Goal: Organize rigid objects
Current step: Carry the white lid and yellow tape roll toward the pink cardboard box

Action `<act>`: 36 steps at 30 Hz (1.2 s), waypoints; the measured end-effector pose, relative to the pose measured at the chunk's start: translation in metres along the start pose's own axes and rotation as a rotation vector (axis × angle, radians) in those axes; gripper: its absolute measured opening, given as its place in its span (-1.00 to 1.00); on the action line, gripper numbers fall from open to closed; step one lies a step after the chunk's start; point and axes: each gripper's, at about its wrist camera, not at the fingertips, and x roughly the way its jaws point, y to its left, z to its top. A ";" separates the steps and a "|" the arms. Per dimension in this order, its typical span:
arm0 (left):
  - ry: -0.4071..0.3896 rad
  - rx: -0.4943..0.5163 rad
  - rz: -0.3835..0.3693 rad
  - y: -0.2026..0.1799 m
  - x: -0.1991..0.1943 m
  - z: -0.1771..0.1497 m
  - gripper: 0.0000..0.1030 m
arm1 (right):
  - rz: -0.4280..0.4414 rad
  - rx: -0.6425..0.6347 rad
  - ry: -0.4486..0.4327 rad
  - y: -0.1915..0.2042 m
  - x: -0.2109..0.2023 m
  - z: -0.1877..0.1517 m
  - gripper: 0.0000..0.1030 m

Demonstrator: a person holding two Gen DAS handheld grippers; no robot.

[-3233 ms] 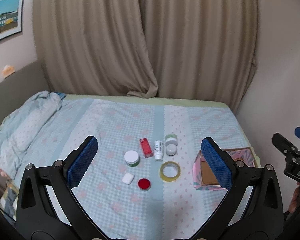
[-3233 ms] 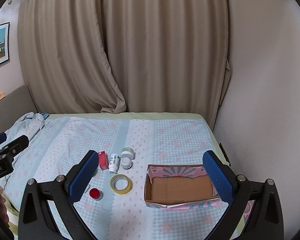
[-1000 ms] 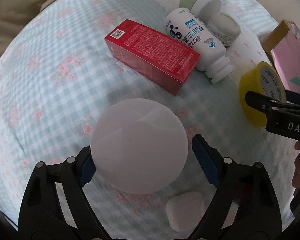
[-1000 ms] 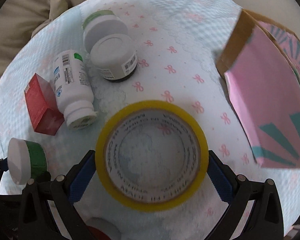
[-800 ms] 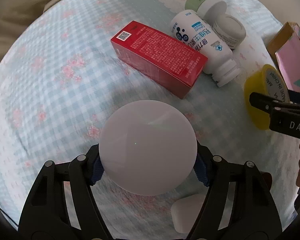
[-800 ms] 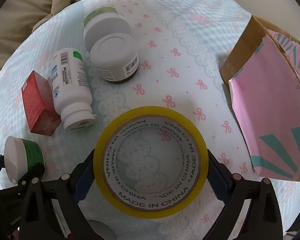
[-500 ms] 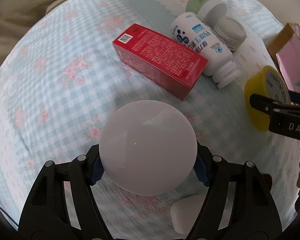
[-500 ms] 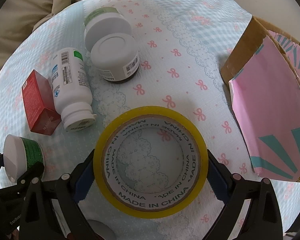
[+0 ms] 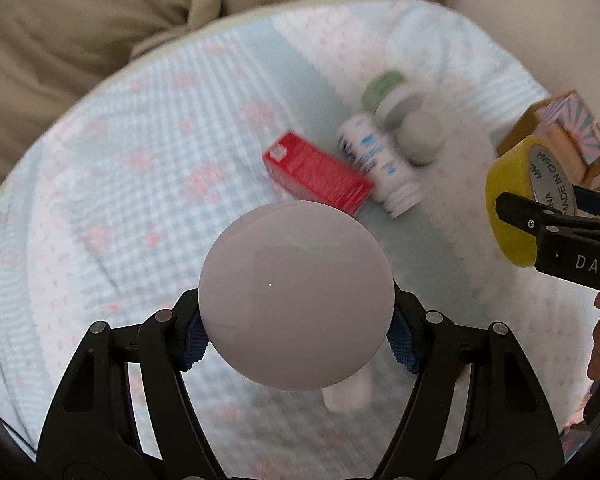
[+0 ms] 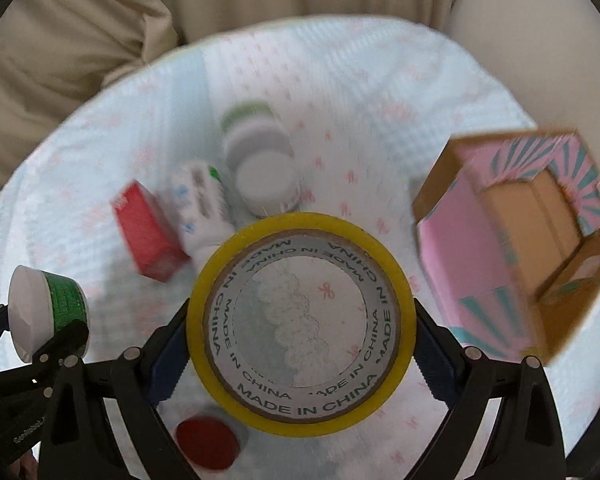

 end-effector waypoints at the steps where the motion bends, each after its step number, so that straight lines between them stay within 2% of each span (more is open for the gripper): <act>1: -0.009 -0.004 -0.001 -0.001 -0.012 0.001 0.34 | 0.004 -0.003 -0.008 -0.001 -0.013 0.002 0.86; 7: -0.073 -0.035 -0.033 -0.010 -0.094 0.013 0.34 | 0.025 -0.039 -0.037 -0.008 -0.103 0.012 0.86; 11: -0.116 -0.023 -0.039 -0.033 -0.138 0.026 0.35 | 0.052 -0.072 -0.071 -0.025 -0.155 0.019 0.86; 17: -0.183 -0.041 -0.061 -0.079 -0.190 0.044 0.35 | 0.051 -0.112 -0.146 -0.066 -0.215 0.038 0.86; 21: -0.215 -0.060 -0.059 -0.126 -0.215 0.062 0.35 | 0.063 -0.137 -0.172 -0.105 -0.240 0.053 0.86; 25: -0.229 -0.089 -0.061 -0.179 -0.219 0.079 0.34 | 0.090 -0.168 -0.170 -0.154 -0.248 0.068 0.86; 28: -0.225 -0.111 -0.085 -0.222 -0.208 0.099 0.35 | 0.090 -0.200 -0.159 -0.194 -0.243 0.081 0.86; 33: -0.195 -0.141 -0.139 -0.286 -0.176 0.127 0.35 | 0.103 -0.206 -0.113 -0.254 -0.217 0.103 0.86; 36: -0.163 -0.130 -0.142 -0.317 -0.152 0.138 0.35 | 0.086 -0.227 -0.082 -0.284 -0.196 0.113 0.86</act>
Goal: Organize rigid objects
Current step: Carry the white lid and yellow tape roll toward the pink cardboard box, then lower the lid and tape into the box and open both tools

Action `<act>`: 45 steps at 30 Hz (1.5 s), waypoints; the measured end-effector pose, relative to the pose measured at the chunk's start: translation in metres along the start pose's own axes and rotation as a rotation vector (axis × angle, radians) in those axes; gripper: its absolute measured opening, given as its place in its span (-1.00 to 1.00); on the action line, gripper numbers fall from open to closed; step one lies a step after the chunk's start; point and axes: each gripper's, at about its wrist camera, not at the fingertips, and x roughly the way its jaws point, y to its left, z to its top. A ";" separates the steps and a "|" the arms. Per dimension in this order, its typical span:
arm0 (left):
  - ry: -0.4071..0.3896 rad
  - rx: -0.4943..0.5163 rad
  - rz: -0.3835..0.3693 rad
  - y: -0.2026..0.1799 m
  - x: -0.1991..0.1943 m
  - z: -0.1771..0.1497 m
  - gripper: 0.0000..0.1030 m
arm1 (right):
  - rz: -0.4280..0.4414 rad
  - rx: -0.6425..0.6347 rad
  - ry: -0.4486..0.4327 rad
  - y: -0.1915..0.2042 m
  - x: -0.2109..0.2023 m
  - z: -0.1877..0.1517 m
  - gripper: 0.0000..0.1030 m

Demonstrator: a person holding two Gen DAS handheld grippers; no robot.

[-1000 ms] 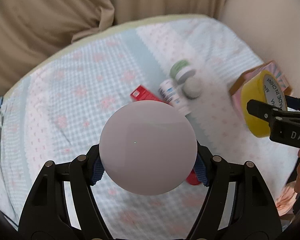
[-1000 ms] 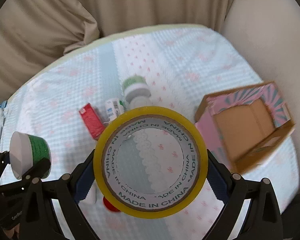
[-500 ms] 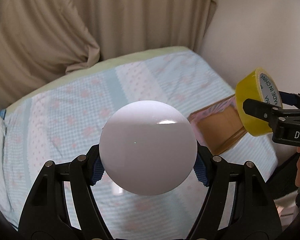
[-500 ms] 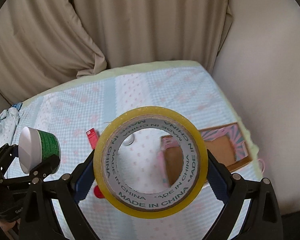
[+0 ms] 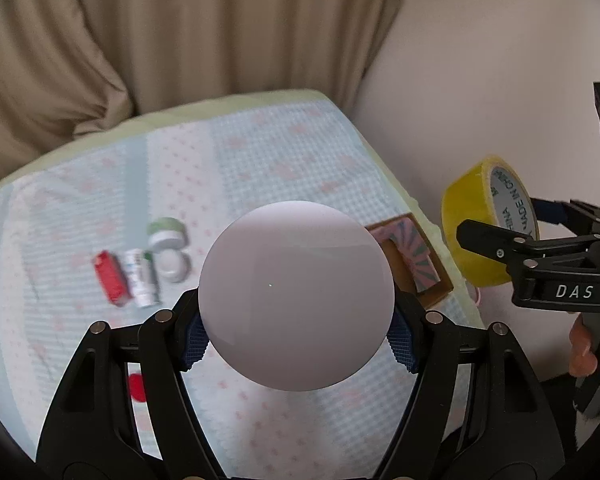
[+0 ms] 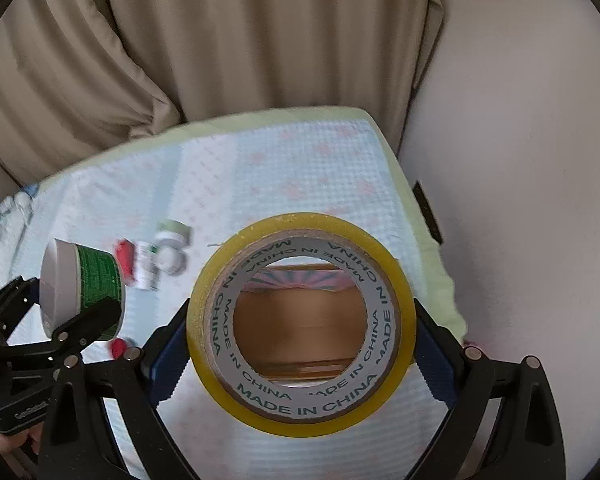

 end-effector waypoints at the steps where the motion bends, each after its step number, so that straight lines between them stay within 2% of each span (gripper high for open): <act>1: 0.017 0.004 0.003 -0.009 0.011 0.001 0.34 | -0.001 -0.011 0.011 -0.008 0.008 0.000 0.86; 6: 0.100 0.031 0.014 -0.039 0.062 0.001 0.35 | 0.032 -0.050 0.094 -0.042 0.059 -0.005 0.86; 12: 0.200 0.051 0.042 -0.046 0.127 -0.003 0.35 | 0.070 -0.130 0.200 -0.066 0.123 -0.019 0.86; 20: 0.333 0.103 0.096 -0.037 0.214 -0.015 0.35 | 0.123 -0.311 0.266 -0.062 0.188 -0.041 0.86; 24: 0.441 0.089 0.111 -0.028 0.258 -0.031 0.34 | 0.096 -0.404 0.308 -0.057 0.222 -0.051 0.86; 30: 0.521 0.148 0.130 -0.034 0.286 -0.047 0.34 | 0.110 -0.487 0.317 -0.056 0.241 -0.064 0.86; 35: 0.536 0.177 0.143 -0.038 0.298 -0.053 0.34 | 0.133 -0.556 0.306 -0.047 0.246 -0.066 0.86; 38: 0.519 0.183 0.133 -0.041 0.300 -0.051 0.36 | 0.150 -0.575 0.281 -0.044 0.247 -0.066 0.86; 39: 0.504 0.186 0.117 -0.043 0.298 -0.049 0.53 | 0.162 -0.564 0.274 -0.044 0.248 -0.065 0.87; 40: 0.486 0.195 0.116 -0.046 0.295 -0.046 0.93 | 0.168 -0.551 0.274 -0.045 0.248 -0.065 0.87; 41: 0.467 0.219 0.177 -0.048 0.292 -0.042 0.99 | 0.170 -0.536 0.289 -0.047 0.250 -0.064 0.94; 43: 0.460 0.214 0.160 -0.047 0.287 -0.038 0.99 | 0.179 -0.514 0.325 -0.052 0.254 -0.063 1.00; 45: 0.456 0.199 0.156 -0.045 0.284 -0.035 0.99 | 0.209 -0.485 0.296 -0.058 0.248 -0.062 1.00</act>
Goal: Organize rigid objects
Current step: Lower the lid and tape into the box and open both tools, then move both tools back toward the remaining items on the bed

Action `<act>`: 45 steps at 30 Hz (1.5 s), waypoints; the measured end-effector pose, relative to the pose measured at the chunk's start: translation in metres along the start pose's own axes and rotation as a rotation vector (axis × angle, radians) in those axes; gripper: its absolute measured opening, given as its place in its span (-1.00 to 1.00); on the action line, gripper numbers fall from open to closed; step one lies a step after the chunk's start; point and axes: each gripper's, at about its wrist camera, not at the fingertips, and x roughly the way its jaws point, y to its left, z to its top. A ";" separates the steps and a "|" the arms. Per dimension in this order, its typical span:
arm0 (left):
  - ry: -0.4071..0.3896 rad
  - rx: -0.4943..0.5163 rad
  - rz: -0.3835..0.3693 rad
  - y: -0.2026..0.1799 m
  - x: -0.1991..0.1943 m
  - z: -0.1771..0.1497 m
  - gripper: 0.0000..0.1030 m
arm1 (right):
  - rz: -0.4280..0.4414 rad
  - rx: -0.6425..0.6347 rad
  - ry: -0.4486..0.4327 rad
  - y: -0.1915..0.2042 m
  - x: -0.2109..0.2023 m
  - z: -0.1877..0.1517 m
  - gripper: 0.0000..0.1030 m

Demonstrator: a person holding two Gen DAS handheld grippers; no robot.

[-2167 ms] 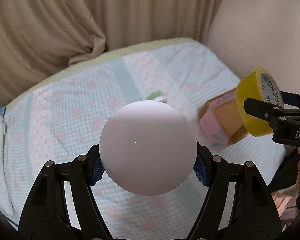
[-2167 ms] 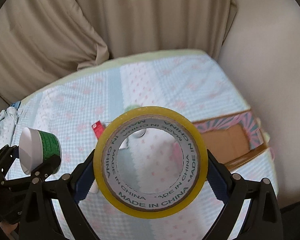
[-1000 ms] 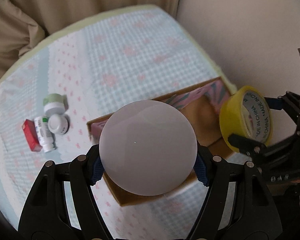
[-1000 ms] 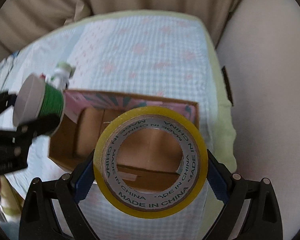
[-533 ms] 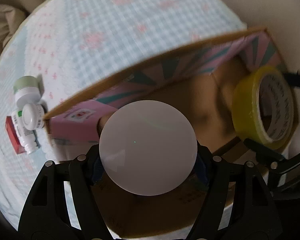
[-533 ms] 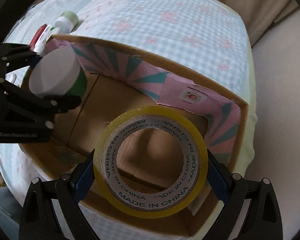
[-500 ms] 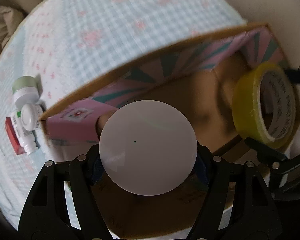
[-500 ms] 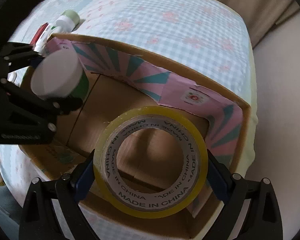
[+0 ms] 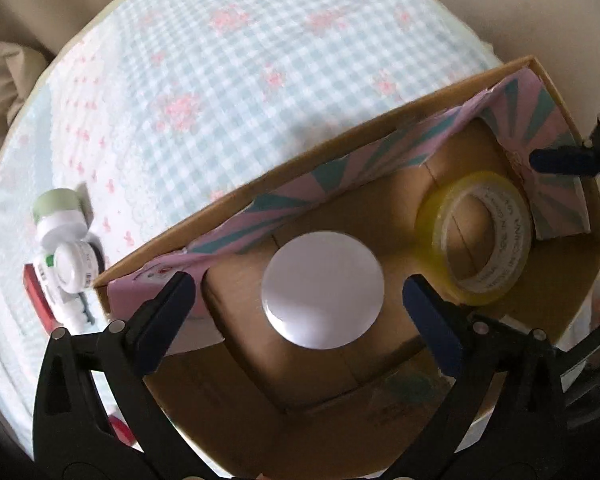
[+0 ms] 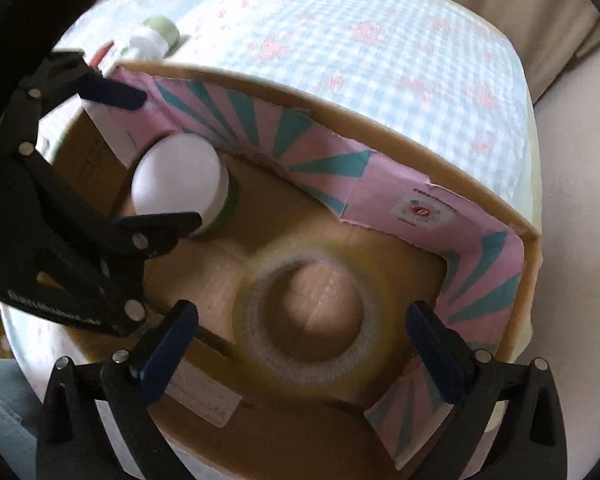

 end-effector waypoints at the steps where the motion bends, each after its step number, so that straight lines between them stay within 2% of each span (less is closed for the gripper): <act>1: -0.003 0.000 0.005 0.000 -0.002 0.000 0.99 | 0.000 0.011 -0.032 -0.001 -0.005 -0.003 1.00; 10: -0.022 0.001 -0.012 -0.007 -0.019 0.003 0.99 | -0.038 0.062 -0.033 -0.003 -0.022 -0.023 1.00; 20: -0.079 -0.002 -0.013 0.000 -0.057 -0.004 0.99 | -0.082 0.077 -0.064 0.002 -0.049 -0.016 1.00; 24: -0.106 -0.004 -0.013 0.000 -0.078 -0.012 0.99 | -0.093 0.076 -0.075 0.012 -0.064 -0.020 1.00; 28: -0.156 -0.014 -0.030 0.005 -0.118 -0.023 0.99 | -0.085 0.082 -0.091 0.019 -0.089 -0.017 1.00; 36: -0.266 -0.083 -0.051 0.044 -0.217 -0.070 0.99 | -0.141 0.094 -0.187 0.058 -0.167 0.007 1.00; 42: -0.329 -0.135 -0.001 0.091 -0.266 -0.132 0.99 | -0.165 0.090 -0.283 0.115 -0.213 0.016 1.00; 45: -0.357 -0.169 0.036 0.118 -0.281 -0.164 0.99 | -0.147 0.094 -0.327 0.144 -0.229 0.021 1.00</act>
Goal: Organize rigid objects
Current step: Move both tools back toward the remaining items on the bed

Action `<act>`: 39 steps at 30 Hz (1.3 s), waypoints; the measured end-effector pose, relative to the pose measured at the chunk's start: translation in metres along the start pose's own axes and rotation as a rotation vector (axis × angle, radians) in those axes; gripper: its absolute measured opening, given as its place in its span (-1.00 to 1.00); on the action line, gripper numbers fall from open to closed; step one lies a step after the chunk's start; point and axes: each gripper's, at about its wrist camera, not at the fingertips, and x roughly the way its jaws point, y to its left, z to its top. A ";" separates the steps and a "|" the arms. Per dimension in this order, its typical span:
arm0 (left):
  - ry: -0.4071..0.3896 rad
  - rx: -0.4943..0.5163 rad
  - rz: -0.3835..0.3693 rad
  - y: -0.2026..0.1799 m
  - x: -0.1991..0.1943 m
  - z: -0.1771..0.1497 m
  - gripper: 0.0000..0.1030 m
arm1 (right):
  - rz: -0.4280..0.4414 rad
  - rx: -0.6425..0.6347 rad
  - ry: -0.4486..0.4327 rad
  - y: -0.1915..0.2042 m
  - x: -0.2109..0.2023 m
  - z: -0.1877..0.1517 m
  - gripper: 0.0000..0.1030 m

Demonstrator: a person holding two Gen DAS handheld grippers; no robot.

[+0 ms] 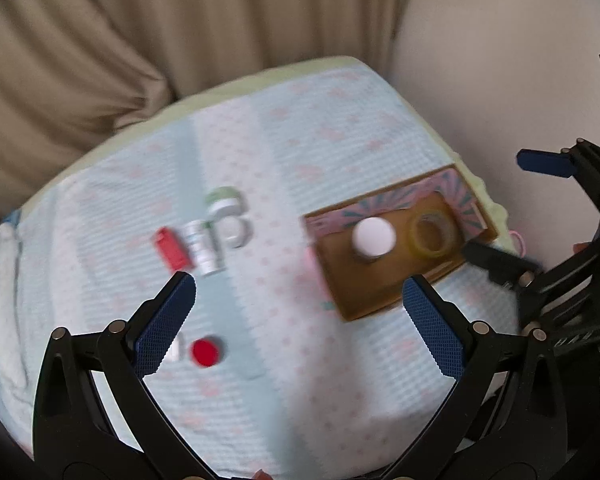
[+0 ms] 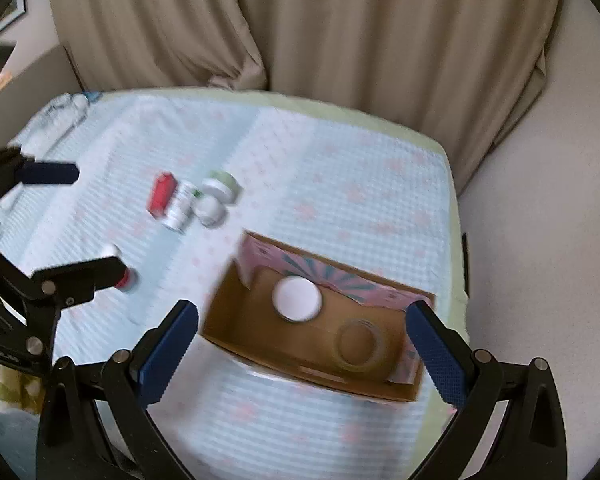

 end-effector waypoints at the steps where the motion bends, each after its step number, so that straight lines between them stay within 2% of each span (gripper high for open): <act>1: -0.010 -0.022 0.011 0.015 -0.007 -0.008 1.00 | 0.014 0.010 -0.014 0.009 -0.004 0.004 1.00; 8: -0.028 -0.196 0.082 0.116 -0.032 -0.071 1.00 | 0.104 0.100 -0.038 0.058 -0.005 0.027 1.00; 13: -0.011 -0.258 0.124 0.173 -0.033 -0.106 1.00 | 0.097 0.156 -0.062 0.089 0.005 0.042 1.00; 19: 0.043 -0.319 0.123 0.229 -0.012 -0.136 1.00 | 0.091 0.182 -0.051 0.123 0.031 0.056 1.00; 25: 0.110 -0.321 0.107 0.264 0.036 -0.157 1.00 | 0.083 0.212 -0.019 0.150 0.071 0.067 1.00; 29: 0.158 -0.306 0.080 0.277 0.082 -0.170 0.99 | 0.087 0.250 0.008 0.162 0.109 0.071 1.00; 33: 0.211 -0.275 0.067 0.283 0.129 -0.181 0.99 | 0.093 0.288 0.031 0.171 0.151 0.078 1.00; 39: 0.250 -0.259 0.048 0.284 0.184 -0.189 0.98 | 0.126 0.342 0.098 0.183 0.221 0.091 1.00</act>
